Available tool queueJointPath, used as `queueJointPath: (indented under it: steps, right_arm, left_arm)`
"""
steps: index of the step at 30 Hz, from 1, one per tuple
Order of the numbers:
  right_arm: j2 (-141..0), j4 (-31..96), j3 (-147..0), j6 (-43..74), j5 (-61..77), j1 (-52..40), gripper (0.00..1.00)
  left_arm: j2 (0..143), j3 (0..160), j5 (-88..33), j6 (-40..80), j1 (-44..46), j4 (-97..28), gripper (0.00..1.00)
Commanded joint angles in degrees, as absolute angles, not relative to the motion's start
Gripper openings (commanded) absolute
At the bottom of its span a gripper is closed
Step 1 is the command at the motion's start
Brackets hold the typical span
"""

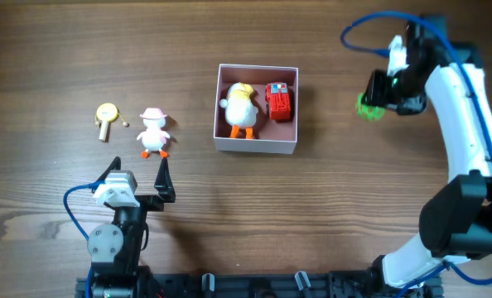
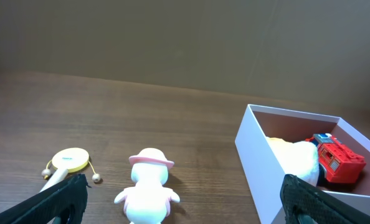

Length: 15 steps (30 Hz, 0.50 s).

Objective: Pack container
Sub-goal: 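Carry the green ball into the box and release it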

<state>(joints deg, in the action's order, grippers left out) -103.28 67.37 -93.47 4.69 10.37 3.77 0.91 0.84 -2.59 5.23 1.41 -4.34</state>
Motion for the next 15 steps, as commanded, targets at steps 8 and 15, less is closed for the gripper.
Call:
queueJointPath:
  steps: [8,15]
  right_arm:
    - [-103.4,69.5,-101.6,6.0,24.9,-6.8,0.41]
    - [-103.5,68.1,-101.6,4.7,18.0,-16.5,0.41]
  left_arm:
    - [0.8,0.3,-2.0,4.8,1.0,-4.3,1.0]
    - [0.8,0.3,-2.0,4.8,0.9,-4.3,1.0]
